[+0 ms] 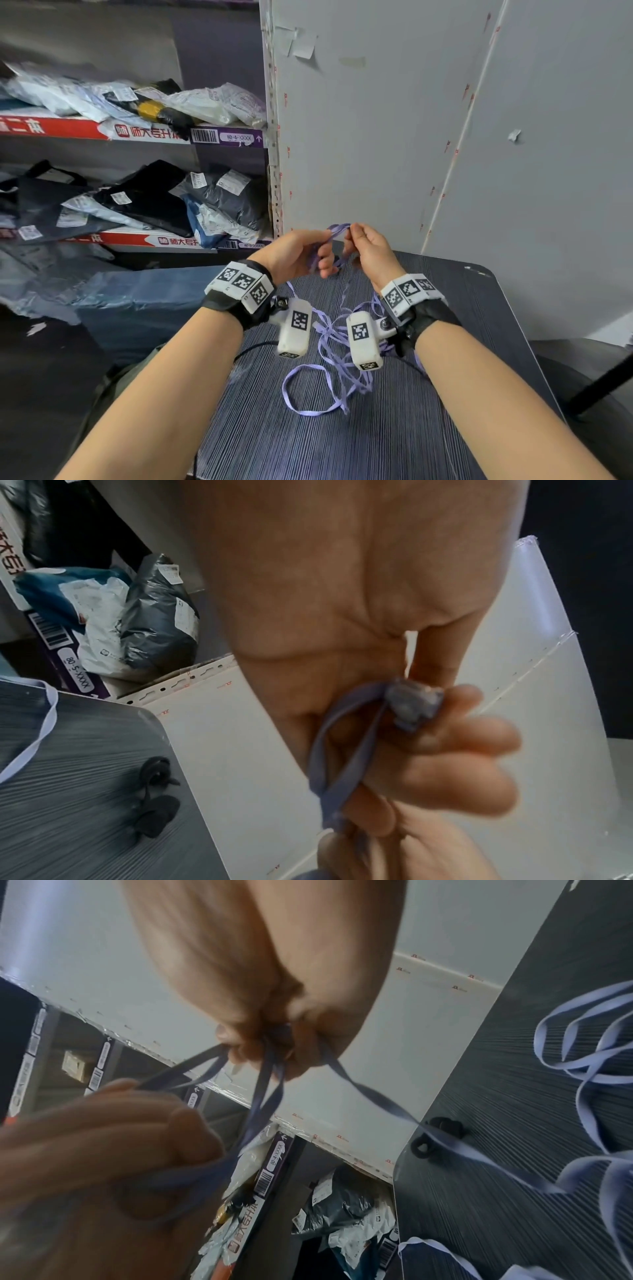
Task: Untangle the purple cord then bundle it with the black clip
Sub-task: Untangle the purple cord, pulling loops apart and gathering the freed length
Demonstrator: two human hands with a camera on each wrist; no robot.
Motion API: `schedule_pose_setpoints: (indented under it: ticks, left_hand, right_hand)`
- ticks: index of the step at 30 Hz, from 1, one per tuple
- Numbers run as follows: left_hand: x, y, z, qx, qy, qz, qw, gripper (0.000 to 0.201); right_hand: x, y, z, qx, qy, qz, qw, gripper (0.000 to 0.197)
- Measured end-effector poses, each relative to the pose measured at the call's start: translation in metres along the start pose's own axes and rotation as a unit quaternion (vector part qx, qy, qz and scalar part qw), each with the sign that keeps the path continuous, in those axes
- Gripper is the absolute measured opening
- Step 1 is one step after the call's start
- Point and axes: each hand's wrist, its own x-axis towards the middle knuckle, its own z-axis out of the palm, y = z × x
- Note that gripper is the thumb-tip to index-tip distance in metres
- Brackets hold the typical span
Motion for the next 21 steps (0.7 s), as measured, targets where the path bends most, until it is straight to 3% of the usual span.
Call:
schedule_pose_setpoints:
  ticks: [4, 9, 14, 21]
  left_hand:
    - [0.001, 0.0, -0.001, 0.0, 0.034, 0.01, 0.999, 0.045]
    - [0.005, -0.003, -0.002, 0.008, 0.107, 0.049, 0.993, 0.047]
    - [0.002, -0.002, 0.005, 0.018, 0.065, 0.066, 0.996, 0.041]
    - [-0.003, -0.003, 0.008, -0.003, -0.01, 0.061, 0.998, 0.034]
  right_hand:
    - [-0.001, -0.002, 0.004, 0.016, -0.002, 0.008, 1.0, 0.03]
    - [-0.004, -0.008, 0.001, 0.148, -0.053, 0.067, 0.985, 0.034]
    - [-0.005, -0.013, -0.003, 0.225, -0.025, 0.091, 0.97, 0.038]
    - [-0.006, -0.009, -0.004, 0.222, -0.003, 0.106, 0.969, 0.037]
